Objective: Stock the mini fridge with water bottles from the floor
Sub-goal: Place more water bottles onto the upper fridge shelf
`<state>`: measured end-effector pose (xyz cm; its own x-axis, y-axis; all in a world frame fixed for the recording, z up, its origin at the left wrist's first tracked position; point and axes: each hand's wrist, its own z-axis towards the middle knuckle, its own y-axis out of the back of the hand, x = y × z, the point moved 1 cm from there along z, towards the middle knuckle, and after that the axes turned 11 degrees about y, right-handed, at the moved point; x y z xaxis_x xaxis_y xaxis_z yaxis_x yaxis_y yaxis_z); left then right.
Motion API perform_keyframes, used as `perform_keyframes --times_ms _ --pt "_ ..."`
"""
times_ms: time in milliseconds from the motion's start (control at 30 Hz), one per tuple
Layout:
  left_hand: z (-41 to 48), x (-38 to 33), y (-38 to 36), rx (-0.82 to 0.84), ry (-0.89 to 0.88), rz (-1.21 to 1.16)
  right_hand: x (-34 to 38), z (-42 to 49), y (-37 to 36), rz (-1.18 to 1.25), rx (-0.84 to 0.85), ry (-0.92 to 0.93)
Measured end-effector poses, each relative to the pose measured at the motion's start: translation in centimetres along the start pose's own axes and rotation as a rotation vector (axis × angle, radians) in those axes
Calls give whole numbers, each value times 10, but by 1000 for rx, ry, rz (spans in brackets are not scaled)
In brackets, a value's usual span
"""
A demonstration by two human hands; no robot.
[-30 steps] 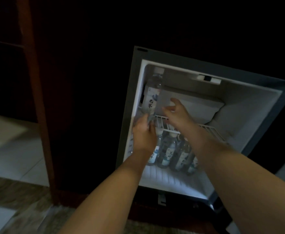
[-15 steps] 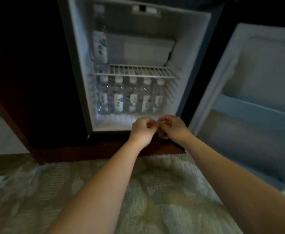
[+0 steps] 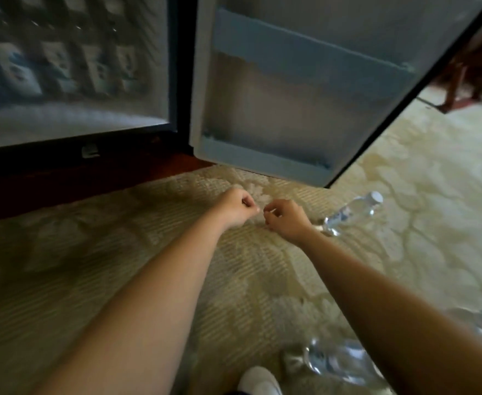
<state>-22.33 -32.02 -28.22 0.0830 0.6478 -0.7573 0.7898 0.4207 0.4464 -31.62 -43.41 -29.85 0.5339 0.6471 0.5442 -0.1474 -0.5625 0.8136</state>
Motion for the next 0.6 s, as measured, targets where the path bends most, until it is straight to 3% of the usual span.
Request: perform_keyframes --times_ms 100,233,333,467,600 --pt "6 -10 -36 107 -14 54 -33 -13 21 -223 -77 -97" --pt "13 -28 -62 166 -12 77 -67 -23 53 -514 -321 -154" --pt "19 -54 -69 182 -58 62 -87 -23 73 -632 -318 -239" --pt "32 -68 -65 223 -105 139 -105 -8 100 -647 -275 -346" --pt "42 -53 -45 219 -42 164 -125 11 111 -493 -246 -448"
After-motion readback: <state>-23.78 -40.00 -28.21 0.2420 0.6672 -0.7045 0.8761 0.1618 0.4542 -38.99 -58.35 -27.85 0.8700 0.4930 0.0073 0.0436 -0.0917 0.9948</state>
